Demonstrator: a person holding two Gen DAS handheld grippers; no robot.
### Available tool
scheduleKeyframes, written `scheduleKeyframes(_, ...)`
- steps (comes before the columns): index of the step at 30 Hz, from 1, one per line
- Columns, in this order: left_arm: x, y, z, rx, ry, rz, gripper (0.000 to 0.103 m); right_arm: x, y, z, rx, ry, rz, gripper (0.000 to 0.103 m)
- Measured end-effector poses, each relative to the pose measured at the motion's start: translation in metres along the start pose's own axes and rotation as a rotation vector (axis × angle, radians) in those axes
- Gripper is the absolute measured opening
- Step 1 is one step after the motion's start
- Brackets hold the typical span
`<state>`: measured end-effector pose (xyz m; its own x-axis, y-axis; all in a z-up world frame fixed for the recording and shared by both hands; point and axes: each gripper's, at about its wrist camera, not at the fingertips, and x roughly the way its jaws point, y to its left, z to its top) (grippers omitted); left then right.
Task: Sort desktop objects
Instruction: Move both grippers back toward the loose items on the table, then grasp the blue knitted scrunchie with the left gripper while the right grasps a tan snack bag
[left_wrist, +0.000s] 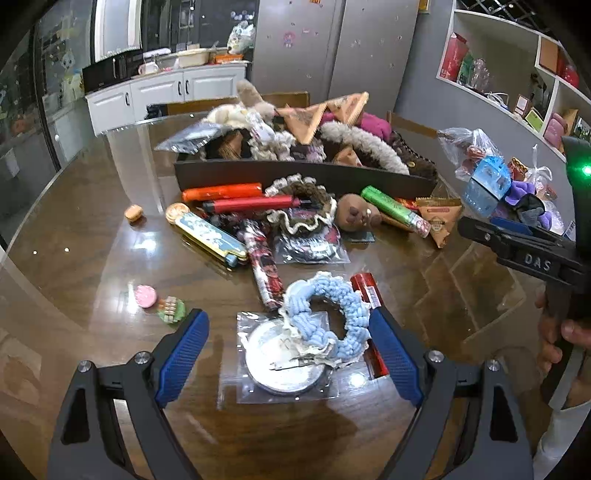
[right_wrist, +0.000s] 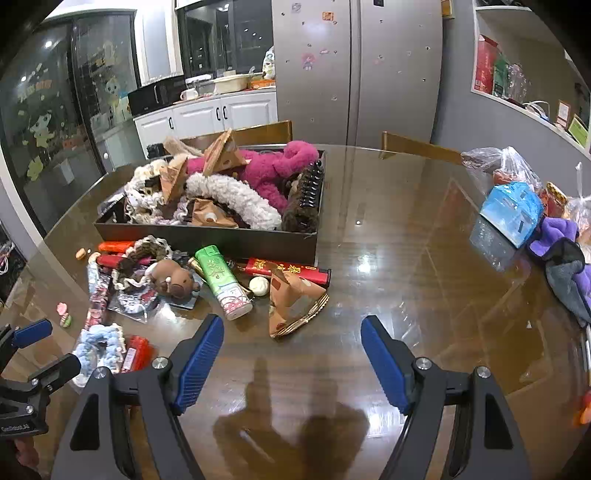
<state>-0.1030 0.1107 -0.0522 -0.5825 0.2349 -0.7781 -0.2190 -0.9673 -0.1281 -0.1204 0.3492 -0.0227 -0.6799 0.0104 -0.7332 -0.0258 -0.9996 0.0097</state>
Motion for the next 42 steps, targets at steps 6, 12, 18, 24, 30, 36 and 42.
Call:
scheduleKeyframes(6,0.016,-0.002,0.002,-0.002,0.031,-0.003,0.09,0.02,0.002,0.008,-0.02,0.02,-0.008,0.079)
scheduleKeyframes(12,0.026,-0.001,0.002,-0.011,0.041,0.001,0.09,0.041,0.004,0.009,-0.031,0.039,-0.034,0.079)
scheduleKeyframes(18,0.032,-0.003,0.004,-0.01,0.042,0.002,0.09,0.049,0.001,0.008,-0.011,0.046,-0.02,0.079)
scheduleKeyframes(24,0.033,-0.008,0.005,0.005,0.035,0.001,0.08,0.06,0.0,0.006,-0.005,0.084,-0.037,0.079)
scheduleKeyframes(30,0.029,-0.005,0.006,0.001,0.028,-0.005,0.045,0.064,-0.004,0.006,0.008,0.083,-0.029,0.078)
scheduleKeyframes(36,0.026,0.001,0.003,-0.019,0.029,-0.022,0.017,0.064,-0.006,0.007,0.01,0.068,-0.041,0.035)
scheduleKeyframes(42,0.011,0.003,0.003,-0.016,-0.003,-0.028,0.015,0.058,-0.012,0.007,0.063,0.069,0.004,0.027)
